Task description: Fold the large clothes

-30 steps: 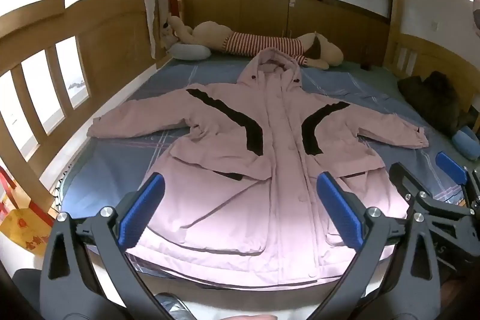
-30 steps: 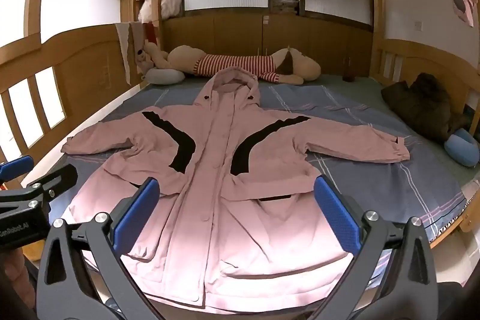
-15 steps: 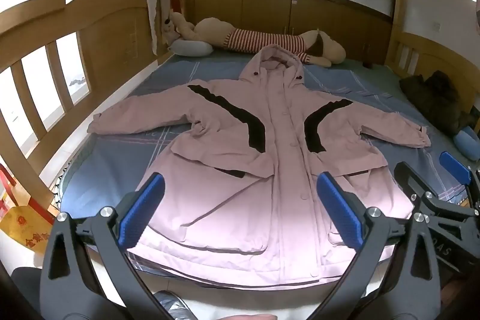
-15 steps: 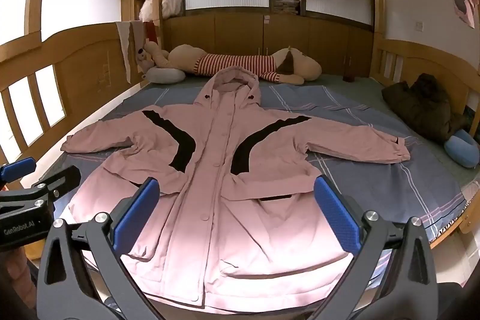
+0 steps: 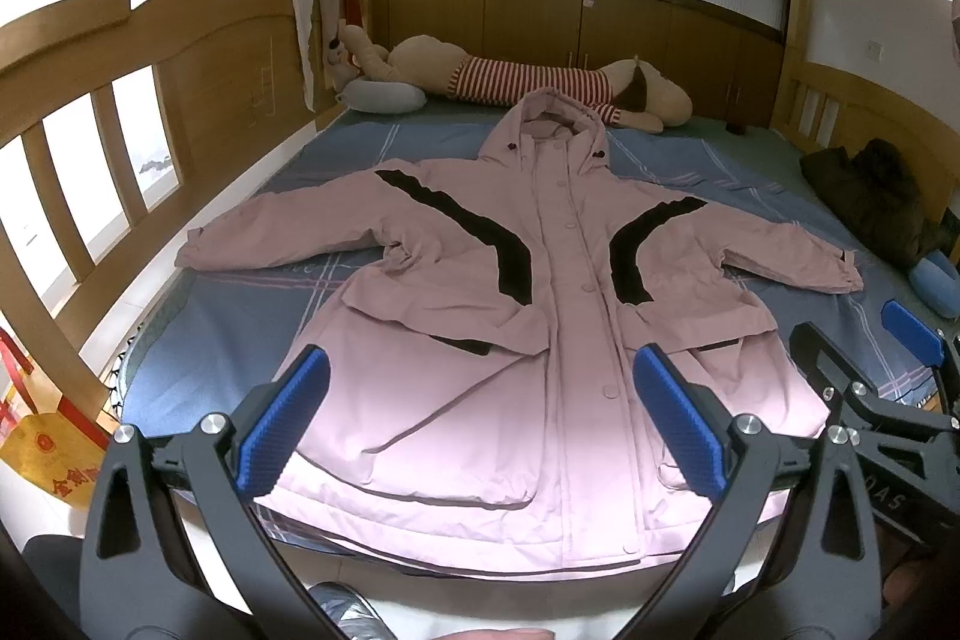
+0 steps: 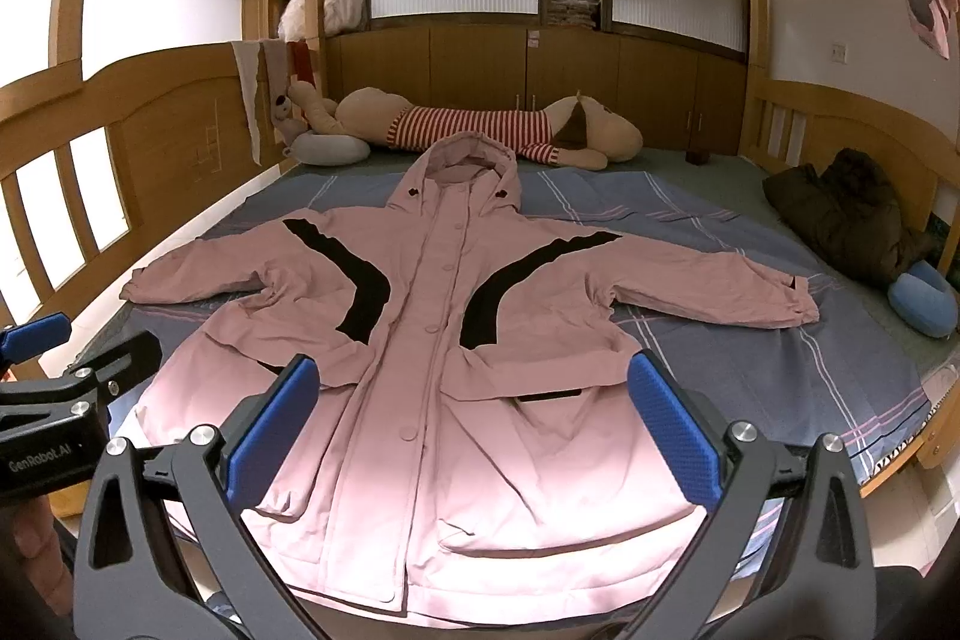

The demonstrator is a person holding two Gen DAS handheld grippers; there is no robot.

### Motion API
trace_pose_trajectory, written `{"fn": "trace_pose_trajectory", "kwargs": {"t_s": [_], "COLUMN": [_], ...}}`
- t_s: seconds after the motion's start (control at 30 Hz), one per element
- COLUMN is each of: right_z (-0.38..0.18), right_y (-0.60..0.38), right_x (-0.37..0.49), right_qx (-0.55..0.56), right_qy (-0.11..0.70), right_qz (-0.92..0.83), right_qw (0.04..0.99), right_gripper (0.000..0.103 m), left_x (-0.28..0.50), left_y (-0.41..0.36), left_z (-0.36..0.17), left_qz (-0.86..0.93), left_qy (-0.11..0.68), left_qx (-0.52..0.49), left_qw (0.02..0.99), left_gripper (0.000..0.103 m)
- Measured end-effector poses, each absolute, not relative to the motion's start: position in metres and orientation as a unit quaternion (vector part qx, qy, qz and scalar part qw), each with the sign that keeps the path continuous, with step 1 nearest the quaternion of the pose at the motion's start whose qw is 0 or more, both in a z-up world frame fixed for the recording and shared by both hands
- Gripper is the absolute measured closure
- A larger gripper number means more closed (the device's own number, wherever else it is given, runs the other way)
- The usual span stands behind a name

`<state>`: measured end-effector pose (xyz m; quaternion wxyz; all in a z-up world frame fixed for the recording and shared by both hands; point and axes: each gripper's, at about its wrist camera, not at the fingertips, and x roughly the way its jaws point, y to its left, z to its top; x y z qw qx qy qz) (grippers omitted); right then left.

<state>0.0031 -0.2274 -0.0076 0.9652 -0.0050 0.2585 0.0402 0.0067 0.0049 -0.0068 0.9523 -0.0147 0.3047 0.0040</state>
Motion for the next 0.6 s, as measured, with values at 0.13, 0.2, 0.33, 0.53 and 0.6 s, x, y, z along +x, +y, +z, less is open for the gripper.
{"fn": "trace_pose_trajectory", "kwargs": {"t_s": [0.13,0.2,0.33,0.53,0.6], "right_z": [-0.0060,-0.0070,-0.0082,-0.0097,-0.0101], "right_y": [-0.2265,-0.2259,-0.2261,-0.2291,-0.2287], "right_x": [0.0027,0.0041,0.0036,0.0039,0.0040], "right_qx": [-0.006,-0.007,-0.008,-0.007,-0.008], "right_qy": [0.257,0.258,0.255,0.257,0.256], "right_qz": [0.039,0.038,0.038,0.040,0.039], "right_qw": [0.966,0.965,0.966,0.966,0.966], "right_gripper": [0.001,0.001,0.001,0.001,0.001], "left_x": [0.0065,0.0067,0.0068,0.0069,0.0069], "left_y": [0.0046,0.0046,0.0042,0.0038,0.0039], "left_z": [-0.0068,-0.0075,-0.0078,-0.0077,-0.0074], "left_qz": [0.004,0.005,0.004,0.005,0.005], "left_qy": [0.306,0.306,0.306,0.306,0.306], "left_qx": [-0.014,-0.014,-0.014,-0.013,-0.013], "left_qw": [0.952,0.952,0.952,0.952,0.952], "left_gripper": [0.002,0.002,0.002,0.002,0.002]}}
